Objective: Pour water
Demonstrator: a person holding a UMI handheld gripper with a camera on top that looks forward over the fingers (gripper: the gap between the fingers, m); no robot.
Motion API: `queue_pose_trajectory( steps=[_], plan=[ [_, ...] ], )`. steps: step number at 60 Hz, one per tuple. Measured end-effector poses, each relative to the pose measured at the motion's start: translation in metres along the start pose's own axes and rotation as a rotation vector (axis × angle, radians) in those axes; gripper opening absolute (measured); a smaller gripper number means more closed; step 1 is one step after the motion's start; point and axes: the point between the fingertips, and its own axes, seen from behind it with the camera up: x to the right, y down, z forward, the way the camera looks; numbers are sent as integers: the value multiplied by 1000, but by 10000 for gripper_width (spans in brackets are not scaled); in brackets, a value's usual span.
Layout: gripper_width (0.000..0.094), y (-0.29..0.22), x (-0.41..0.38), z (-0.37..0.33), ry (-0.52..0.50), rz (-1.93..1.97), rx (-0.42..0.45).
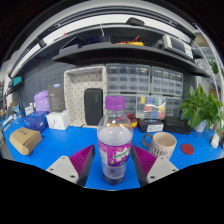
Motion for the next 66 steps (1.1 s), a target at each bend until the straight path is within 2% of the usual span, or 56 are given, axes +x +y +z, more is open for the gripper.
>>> queue_pose_trajectory(
  steps=[7, 9, 22, 23, 36, 48, 66],
  plan=[
    [664, -3, 0, 15, 16, -13, 39],
    [519, -4, 5, 17, 41, -28, 53],
    [421, -5, 3, 17, 23, -22, 108],
    [391, -6, 3, 17, 22, -19, 108],
    [384, -5, 3, 22, -30, 18, 70],
    [384, -22, 4, 39, -127, 289, 4],
    [384, -75, 33, 59, -178, 1103, 31]
  ],
)
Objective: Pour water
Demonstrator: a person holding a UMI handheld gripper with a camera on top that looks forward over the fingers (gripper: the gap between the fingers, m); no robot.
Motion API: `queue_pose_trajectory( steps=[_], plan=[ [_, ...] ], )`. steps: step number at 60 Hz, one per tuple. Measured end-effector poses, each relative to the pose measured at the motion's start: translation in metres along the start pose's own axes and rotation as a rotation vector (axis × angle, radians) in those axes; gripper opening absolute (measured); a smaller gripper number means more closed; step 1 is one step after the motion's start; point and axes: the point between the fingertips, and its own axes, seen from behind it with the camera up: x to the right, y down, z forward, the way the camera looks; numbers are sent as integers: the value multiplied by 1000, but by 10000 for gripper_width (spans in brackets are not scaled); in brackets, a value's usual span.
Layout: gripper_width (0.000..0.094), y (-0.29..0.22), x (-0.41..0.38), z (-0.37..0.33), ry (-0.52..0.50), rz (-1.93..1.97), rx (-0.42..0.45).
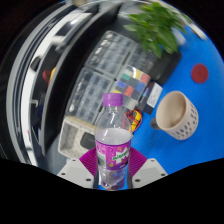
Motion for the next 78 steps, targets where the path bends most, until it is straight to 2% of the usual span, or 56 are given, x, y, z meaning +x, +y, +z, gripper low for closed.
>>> queue_pose_trajectory(
  steps=[29, 34, 43, 52, 62, 72, 78],
  plan=[
    [385, -37, 16, 10, -18, 840, 7],
    [384, -42, 20, 11, -19, 901, 22],
    [386, -38, 23, 9, -6, 898, -7],
    [385, -37, 19, 7, 4, 782, -35],
    [384, -60, 3, -3, 30, 305, -58],
    [387, -146, -35, -24, -9, -200, 84],
    [388, -193, -48, -38, 7, -450, 170]
  ],
)
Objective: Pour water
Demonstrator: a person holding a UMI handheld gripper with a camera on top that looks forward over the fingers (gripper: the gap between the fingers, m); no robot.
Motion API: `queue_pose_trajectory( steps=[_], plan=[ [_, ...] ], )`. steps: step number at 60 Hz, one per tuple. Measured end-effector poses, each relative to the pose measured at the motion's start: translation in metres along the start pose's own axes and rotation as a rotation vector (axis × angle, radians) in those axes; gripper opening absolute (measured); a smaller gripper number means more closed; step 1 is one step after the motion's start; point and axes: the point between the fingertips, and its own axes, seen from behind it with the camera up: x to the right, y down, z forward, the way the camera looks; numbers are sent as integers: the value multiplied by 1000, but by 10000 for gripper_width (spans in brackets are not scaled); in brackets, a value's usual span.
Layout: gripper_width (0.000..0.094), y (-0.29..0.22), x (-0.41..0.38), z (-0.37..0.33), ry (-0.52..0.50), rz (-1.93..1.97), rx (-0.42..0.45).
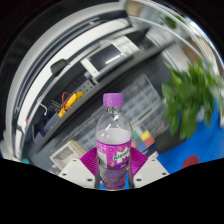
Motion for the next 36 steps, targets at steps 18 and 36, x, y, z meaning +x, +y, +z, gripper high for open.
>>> queue_pose_trajectory(
  steps=[18, 36],
  plan=[
    [385, -54, 112, 2, 206, -550, 25],
    [386, -10, 232, 18, 309, -622, -79]
  ],
)
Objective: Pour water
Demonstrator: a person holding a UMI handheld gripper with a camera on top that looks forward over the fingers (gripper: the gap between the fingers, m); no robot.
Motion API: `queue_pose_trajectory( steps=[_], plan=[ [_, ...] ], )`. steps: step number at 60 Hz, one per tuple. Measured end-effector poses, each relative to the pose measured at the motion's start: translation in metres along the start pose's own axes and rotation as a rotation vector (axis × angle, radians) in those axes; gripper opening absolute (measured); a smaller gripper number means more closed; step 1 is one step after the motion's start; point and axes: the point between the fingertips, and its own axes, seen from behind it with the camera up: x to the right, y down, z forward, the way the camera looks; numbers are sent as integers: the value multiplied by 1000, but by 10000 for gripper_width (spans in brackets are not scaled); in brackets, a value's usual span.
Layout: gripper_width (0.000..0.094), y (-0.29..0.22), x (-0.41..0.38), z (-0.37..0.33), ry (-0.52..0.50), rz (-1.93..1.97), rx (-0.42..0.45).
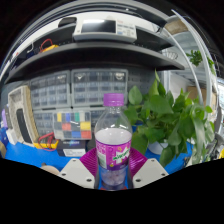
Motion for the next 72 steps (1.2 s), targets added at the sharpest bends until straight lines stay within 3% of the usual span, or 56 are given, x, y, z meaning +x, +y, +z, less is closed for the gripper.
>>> queue_pose_trajectory(
  steps=[7, 9, 22, 31, 37, 55, 72],
  plan=[
    [390, 42, -1, 15, -21, 4, -47],
    [391, 37, -2, 15, -19, 5, -2],
    [419, 40, -4, 7, -27, -4, 32],
    [508, 40, -1, 5, -23, 6, 30],
    [715, 57, 4, 2, 12, 0, -36],
    [720, 91, -12, -84, 19, 10, -148],
    [712, 47, -68, -192, -76, -25, -124]
  ],
)
